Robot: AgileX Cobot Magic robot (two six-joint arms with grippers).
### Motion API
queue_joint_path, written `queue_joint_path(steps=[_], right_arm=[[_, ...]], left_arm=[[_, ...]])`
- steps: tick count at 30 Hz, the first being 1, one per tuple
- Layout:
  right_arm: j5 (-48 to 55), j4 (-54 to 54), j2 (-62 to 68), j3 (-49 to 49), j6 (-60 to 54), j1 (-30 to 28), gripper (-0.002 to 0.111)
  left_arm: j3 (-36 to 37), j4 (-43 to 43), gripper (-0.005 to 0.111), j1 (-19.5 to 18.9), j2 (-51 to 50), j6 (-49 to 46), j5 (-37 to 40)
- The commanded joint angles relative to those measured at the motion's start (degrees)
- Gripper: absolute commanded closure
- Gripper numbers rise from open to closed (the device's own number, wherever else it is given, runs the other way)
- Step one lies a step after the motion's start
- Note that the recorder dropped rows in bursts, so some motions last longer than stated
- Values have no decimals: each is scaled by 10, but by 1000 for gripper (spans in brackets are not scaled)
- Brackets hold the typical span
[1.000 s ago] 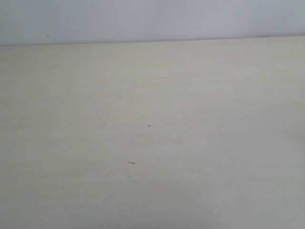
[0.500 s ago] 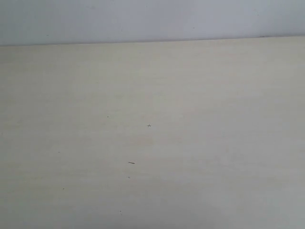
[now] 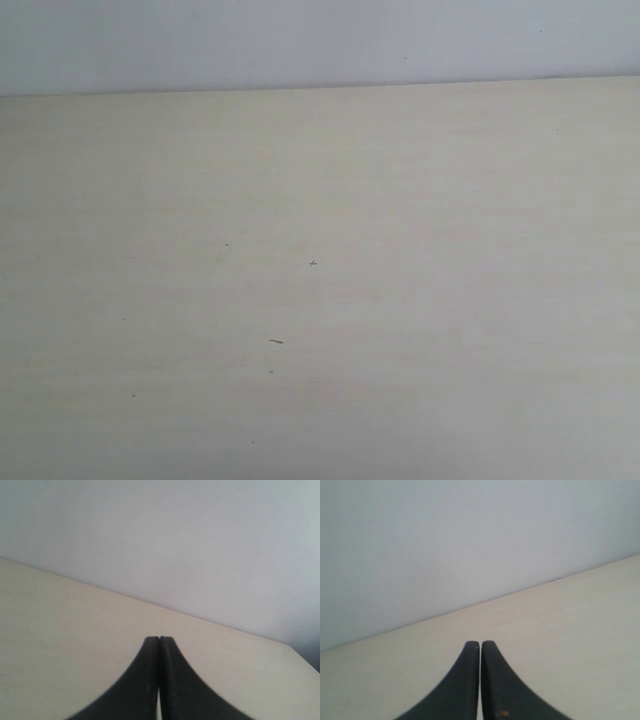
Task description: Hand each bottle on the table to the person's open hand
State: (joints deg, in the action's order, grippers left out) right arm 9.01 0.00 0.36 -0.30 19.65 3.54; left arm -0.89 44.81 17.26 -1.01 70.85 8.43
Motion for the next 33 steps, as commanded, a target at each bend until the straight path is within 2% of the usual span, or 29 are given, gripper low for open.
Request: queue_joint_path(steps=[1,2,5,7,15,17,19,21,23,26,29,33], right_arm=[[-1,0,-4,3,-1,-4,106],[-1,0,-4,3,-1,-4,106],[-1,0,-4,3,-1,-4,106],[-1,0,-4,3,-1,-4,106],[-1,0,-4,3,-1,-4,106],[-1,0,-4,3,-1,-4,106],[-1,0,-4,3,-1,-4,106],[-1,0,-4,3,-1,-4,106],[-1,0,-4,3,-1,-4,106],[-1,0,-4,3,-1,-4,106],[-1,0,-4,3,-1,-4,106],[-1,0,-4,3,-1,-4,106]], left_arm=[[2,29,107,-7,6,-5,-5],[2,27,107,-16,10,-2,-5],[9,-10,107,-93,10,12,-21],[9,-11,107,-115,10,13,-23],[9,-17,107,-116,10,26,-47],[9,-44,107,-116,10,-68,-35],[9,-149,107,-117,10,-255,-9],[9,-297,107,-128,10,-492,11],[9,-392,107,-145,10,-621,16],[9,-411,107,-162,10,-644,20],[9,-408,107,-162,10,-644,21],[9,-408,107,-162,10,-606,21]])
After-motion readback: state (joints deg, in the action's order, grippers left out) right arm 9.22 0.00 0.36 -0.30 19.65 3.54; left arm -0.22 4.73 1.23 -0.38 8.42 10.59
